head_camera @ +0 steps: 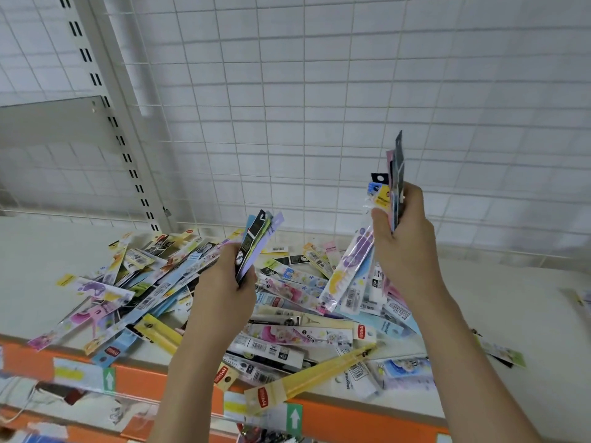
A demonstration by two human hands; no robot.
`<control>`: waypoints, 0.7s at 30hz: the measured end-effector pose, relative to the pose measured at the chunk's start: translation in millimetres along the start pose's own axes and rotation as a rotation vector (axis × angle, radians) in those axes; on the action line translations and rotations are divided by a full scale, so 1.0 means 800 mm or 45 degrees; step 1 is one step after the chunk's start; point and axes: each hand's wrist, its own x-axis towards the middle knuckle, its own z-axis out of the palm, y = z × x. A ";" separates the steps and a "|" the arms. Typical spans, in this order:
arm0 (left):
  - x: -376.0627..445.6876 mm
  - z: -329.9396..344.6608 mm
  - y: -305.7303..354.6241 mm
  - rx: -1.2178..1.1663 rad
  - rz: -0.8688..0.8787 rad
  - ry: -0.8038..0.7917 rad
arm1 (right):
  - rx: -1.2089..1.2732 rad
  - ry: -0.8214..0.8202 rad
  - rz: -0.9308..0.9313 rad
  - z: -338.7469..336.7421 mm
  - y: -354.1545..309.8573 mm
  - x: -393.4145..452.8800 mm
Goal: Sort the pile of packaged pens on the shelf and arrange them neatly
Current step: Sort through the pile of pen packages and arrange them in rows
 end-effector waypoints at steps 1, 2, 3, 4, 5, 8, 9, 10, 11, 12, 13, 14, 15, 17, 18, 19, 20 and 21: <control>0.000 0.001 0.002 -0.004 0.009 -0.013 | 0.009 -0.015 0.028 0.002 0.000 -0.002; -0.001 0.003 0.004 -0.005 0.021 -0.019 | 0.022 -0.026 0.058 0.004 0.000 -0.004; -0.002 0.004 0.006 -0.004 0.034 -0.019 | 0.034 -0.032 0.084 0.005 0.000 -0.007; -0.003 0.005 0.008 -0.002 0.049 -0.012 | 0.043 -0.032 0.100 0.006 0.002 -0.010; -0.004 0.005 0.010 -0.002 0.064 -0.008 | 0.051 -0.029 0.108 0.008 0.004 -0.012; -0.004 0.005 0.011 -0.008 0.071 -0.003 | 0.036 -0.003 0.099 0.005 0.011 -0.014; -0.005 0.005 0.010 -0.010 0.062 -0.004 | 0.019 0.014 0.091 0.001 0.012 -0.014; -0.005 0.005 0.009 -0.008 0.055 -0.007 | 0.001 0.030 0.083 -0.003 0.012 -0.013; -0.007 0.004 0.009 0.003 0.055 -0.018 | -0.019 0.039 0.072 -0.007 0.013 -0.012; -0.008 0.004 0.009 0.026 0.063 -0.042 | -0.036 0.038 0.062 -0.011 0.013 -0.011; -0.010 0.004 0.011 0.067 0.069 -0.093 | -0.047 0.031 0.057 -0.014 0.012 -0.011; -0.012 0.005 0.012 0.114 0.069 -0.164 | -0.050 0.020 0.058 -0.016 0.012 -0.012; -0.014 0.006 0.015 0.164 0.061 -0.247 | -0.048 0.010 0.063 -0.018 0.011 -0.013; -0.019 0.010 0.021 0.250 0.035 -0.412 | -0.041 0.006 0.080 -0.021 0.011 -0.017; -0.021 0.014 0.022 0.289 0.030 -0.490 | -0.041 0.010 0.084 -0.023 0.012 -0.019; -0.023 0.017 0.024 0.337 0.031 -0.560 | -0.050 0.016 0.081 -0.024 0.013 -0.022; -0.026 0.021 0.026 0.381 0.028 -0.624 | -0.073 0.026 0.069 -0.025 0.014 -0.025; -0.029 0.025 0.028 0.402 0.025 -0.684 | -0.102 0.042 0.057 -0.026 0.016 -0.027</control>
